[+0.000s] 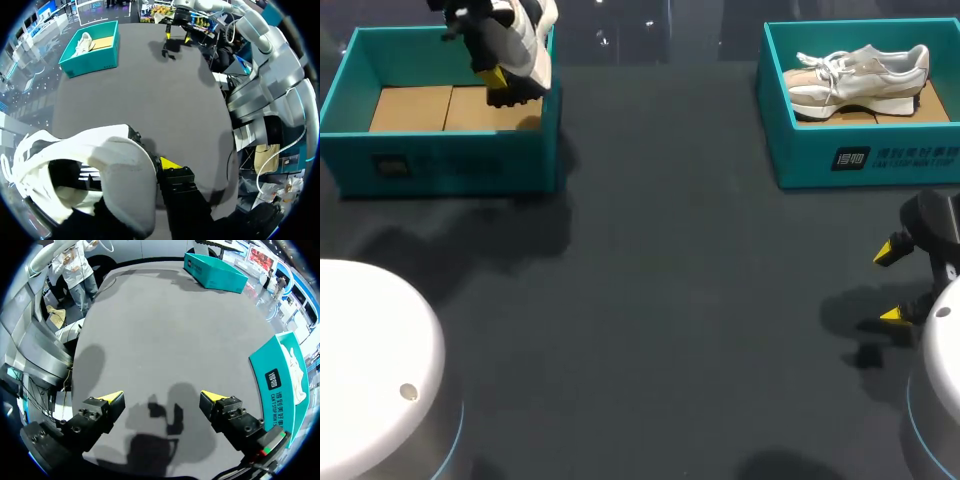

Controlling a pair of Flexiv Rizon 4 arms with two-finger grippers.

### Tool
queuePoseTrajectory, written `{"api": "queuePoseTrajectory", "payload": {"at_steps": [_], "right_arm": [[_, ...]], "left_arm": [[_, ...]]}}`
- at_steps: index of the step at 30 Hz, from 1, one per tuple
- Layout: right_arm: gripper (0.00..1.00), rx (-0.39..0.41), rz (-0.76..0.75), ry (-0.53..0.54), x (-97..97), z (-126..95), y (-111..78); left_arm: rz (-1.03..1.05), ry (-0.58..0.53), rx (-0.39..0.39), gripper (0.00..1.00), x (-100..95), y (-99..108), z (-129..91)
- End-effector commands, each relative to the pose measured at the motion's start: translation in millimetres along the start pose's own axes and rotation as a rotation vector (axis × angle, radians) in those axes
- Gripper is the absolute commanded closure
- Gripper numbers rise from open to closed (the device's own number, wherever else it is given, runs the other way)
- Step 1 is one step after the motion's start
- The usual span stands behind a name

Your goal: Take the shoe out of the shoebox, open the shoe tongue, remove and reinsert the insole, then place the shoe into the shoebox

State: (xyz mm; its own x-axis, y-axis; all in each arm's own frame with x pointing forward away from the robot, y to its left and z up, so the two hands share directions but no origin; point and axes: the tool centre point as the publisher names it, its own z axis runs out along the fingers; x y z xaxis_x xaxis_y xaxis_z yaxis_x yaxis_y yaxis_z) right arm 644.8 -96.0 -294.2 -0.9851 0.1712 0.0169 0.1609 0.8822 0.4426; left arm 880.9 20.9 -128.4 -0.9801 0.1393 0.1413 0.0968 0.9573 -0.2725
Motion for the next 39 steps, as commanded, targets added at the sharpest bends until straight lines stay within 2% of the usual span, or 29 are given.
{"api": "queuePoseTrajectory", "payload": {"at_steps": [1,3,19,23,30,34,39], "right_arm": [[0.00,0.002,0.001,-0.003,1.8,-0.3,0.2],[0.00,0.002,0.001,-0.003,1.8,-0.3,0.2],[0.00,0.002,0.001,-0.003,1.8,-0.3,0.2],[0.00,0.002,0.001,-0.003,1.8,-0.3,0.2],[0.00,0.002,0.001,-0.003,1.8,-0.3,0.2],[0.00,0.002,0.001,-0.003,1.8,-0.3,0.2],[0.00,0.002,0.001,-0.003,1.8,-0.3,0.2]], "left_arm": [[0.006,0.003,-0.016,1.00,-15.7,28.2,-21.1],[0.024,-0.017,-0.041,1.00,-20.4,40.1,-30.2],[0.051,-0.002,-0.040,1.00,-21.1,42.6,-32.3],[0.087,-0.029,-0.081,1.00,-33.7,70.6,-41.6],[0.044,-0.067,-0.131,1.00,-60.6,133.2,-56.8],[0.020,-0.055,-0.124,1.00,-68.6,166.7,-69.7],[-0.020,-0.063,-0.137,1.00,-75.0,196.8,-76.0]]}}
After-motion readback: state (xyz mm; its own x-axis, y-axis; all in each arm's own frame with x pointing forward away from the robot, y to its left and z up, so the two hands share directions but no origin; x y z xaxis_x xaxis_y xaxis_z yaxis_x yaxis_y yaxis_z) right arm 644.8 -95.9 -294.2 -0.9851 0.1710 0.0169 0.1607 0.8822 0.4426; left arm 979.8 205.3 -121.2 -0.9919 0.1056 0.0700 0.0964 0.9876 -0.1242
